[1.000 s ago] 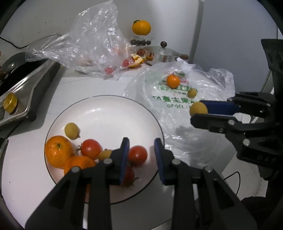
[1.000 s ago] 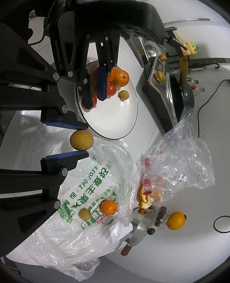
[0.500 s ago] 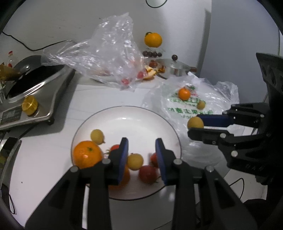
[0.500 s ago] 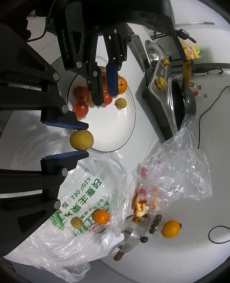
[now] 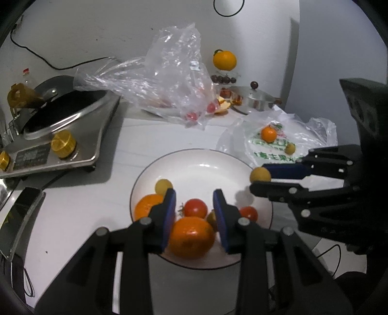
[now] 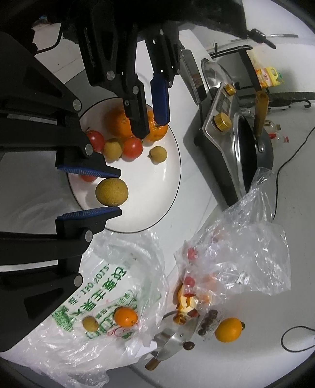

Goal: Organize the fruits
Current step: 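Lower the yellow fruit into the plate and open the right tool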

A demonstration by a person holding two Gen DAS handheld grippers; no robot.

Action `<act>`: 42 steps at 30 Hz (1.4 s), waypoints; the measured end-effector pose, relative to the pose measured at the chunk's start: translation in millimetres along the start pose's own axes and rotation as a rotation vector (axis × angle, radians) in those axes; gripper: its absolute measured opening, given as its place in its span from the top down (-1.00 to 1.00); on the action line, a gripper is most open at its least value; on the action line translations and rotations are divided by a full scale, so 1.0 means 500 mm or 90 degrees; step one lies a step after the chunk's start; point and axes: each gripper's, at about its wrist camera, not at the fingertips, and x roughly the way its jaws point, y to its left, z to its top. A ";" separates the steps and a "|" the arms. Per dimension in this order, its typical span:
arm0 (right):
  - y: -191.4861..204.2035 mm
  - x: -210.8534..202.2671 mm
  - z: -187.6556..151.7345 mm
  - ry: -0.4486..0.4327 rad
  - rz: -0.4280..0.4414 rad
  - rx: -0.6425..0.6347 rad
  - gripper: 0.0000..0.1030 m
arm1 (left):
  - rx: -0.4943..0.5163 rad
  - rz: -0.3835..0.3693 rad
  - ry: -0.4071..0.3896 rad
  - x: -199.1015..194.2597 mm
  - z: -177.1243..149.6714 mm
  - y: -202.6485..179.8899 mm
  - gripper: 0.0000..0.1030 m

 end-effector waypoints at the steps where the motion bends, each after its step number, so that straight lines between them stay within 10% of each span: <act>1: 0.001 0.006 0.002 0.002 0.001 0.001 0.49 | 0.000 0.003 -0.001 0.000 0.000 0.002 0.35; 42: -0.017 0.032 0.003 0.000 0.018 0.028 0.49 | 0.005 0.002 0.005 -0.004 0.013 -0.018 0.34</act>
